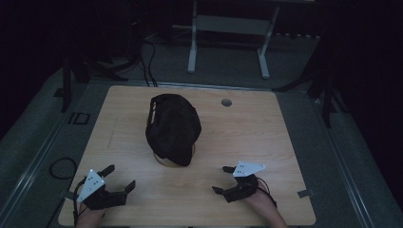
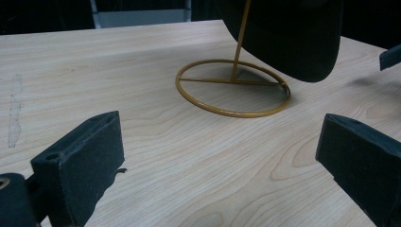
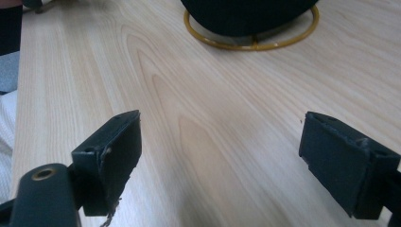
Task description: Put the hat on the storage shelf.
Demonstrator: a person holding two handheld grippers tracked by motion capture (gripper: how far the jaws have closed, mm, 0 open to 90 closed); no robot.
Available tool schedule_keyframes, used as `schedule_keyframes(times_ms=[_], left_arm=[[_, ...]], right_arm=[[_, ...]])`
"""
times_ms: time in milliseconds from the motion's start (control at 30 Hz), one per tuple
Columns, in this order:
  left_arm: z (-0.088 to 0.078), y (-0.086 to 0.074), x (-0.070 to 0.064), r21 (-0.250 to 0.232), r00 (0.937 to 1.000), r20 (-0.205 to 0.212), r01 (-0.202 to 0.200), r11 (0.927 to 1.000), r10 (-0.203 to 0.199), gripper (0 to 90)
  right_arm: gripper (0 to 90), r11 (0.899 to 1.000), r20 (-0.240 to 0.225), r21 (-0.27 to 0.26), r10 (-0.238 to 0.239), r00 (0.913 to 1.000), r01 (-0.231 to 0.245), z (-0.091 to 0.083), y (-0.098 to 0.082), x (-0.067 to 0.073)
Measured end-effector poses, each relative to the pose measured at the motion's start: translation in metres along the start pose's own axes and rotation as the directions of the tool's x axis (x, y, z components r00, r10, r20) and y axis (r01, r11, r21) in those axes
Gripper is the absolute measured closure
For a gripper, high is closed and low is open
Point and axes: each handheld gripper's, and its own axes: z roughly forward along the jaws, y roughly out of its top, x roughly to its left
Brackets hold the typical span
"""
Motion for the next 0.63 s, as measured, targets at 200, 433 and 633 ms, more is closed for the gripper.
schedule_keyframes(times_ms=[200,433,633], left_arm=[[0.0,0.0,0.0,0.0,1.0,0.002,0.002,1.0,-0.002,2.2],[0.0,0.0,0.0,0.002,1.0,0.0,0.001,1.0,-0.001,2.2],[0.0,0.0,0.0,0.006,1.0,0.003,-0.002,1.0,0.002,2.2]], right_arm=[[13.7,1.0,0.016,-0.016,0.021,0.9997,-0.02,-0.015,-0.008,-0.005],[13.8,0.999,0.05,-0.027,0.035,0.9981,-0.034,-0.025,-0.015,-0.011],[14.0,1.0,0.05,-0.017,0.013,0.9987,-0.012,-0.024,-0.014,-0.01]])
